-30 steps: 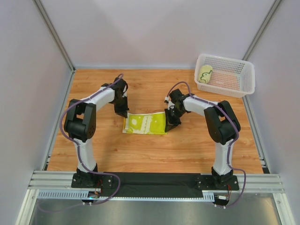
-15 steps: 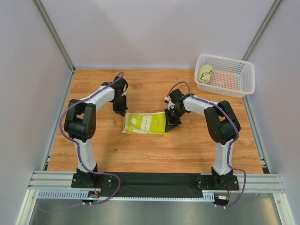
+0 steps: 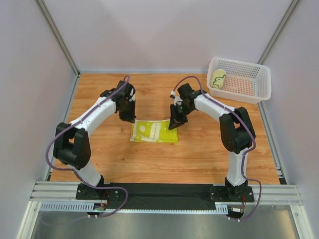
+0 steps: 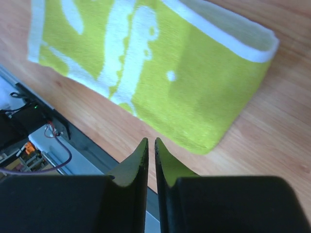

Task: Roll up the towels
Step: Fold the towel

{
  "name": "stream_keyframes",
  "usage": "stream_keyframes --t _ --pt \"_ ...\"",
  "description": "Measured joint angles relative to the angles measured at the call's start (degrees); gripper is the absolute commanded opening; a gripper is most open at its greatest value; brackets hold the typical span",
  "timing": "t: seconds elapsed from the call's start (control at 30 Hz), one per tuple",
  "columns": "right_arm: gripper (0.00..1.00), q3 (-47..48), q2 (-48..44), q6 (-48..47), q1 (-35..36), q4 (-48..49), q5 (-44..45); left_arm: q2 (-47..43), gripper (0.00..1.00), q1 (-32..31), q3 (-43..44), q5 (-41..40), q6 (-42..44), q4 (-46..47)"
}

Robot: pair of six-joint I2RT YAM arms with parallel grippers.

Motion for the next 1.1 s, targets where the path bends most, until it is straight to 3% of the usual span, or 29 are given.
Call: stream_keyframes --t 0.13,0.3,0.63,1.1 --pt "0.04 2.1 0.0 -0.2 1.0 -0.1 -3.4 -4.5 0.13 -3.0 -4.6 5.3 0.3 2.0" --pt "0.01 2.2 2.2 -0.3 1.9 0.1 -6.5 -2.4 0.13 -4.3 -8.8 8.9 0.6 3.6" --pt "0.00 -5.6 6.1 -0.3 0.1 2.4 -6.9 5.1 0.13 -3.8 -10.5 6.0 1.1 4.9" --pt "0.02 -11.0 3.2 -0.8 -3.4 3.4 -6.5 6.3 0.14 -0.2 -11.8 4.8 1.2 5.7"
